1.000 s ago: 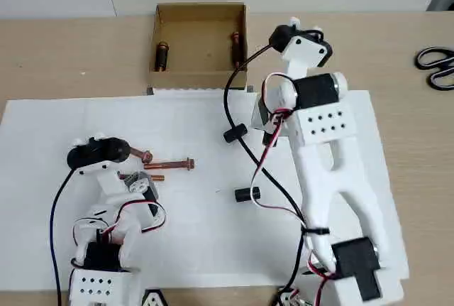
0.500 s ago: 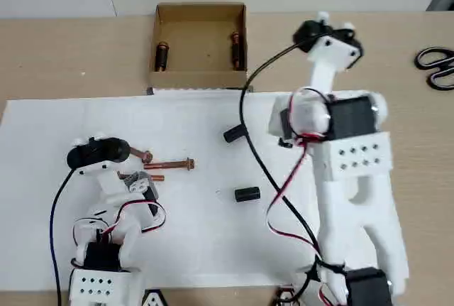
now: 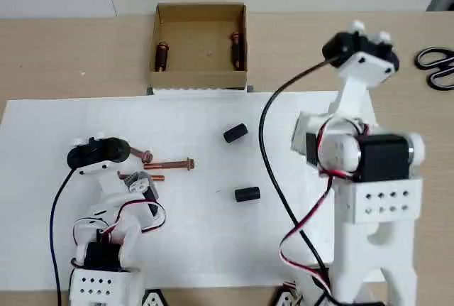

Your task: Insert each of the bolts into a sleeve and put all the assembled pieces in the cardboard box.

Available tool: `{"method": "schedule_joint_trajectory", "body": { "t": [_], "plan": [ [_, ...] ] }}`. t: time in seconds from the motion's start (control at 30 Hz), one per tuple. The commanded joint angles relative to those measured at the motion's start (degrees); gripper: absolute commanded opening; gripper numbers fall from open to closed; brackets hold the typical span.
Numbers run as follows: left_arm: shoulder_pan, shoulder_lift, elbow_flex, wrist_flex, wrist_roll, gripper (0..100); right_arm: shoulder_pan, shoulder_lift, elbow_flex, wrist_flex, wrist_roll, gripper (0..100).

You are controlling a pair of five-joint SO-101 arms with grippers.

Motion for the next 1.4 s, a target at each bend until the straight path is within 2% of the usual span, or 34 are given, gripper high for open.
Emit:
{"method": "schedule_joint_trajectory", "body": {
  "t": [0.0, 1.17, 1.37],
  "plan": [
    [-0.4, -0.5, -0.3, -1.3, 0.4, 1, 0.5, -3.7, 3.4, 0.2, 0.6, 0.2],
    [-0.1, -0.5, -0.3, -1.3, 0.4, 1, 1.1, -8.8, 5.8, 0.7, 0.5, 0.2],
    [-0.1, -0.5, -0.3, -1.3, 0.4, 1, 1.1, -8.9, 11.0, 0.7, 0.5, 0.2]
  ]
}}
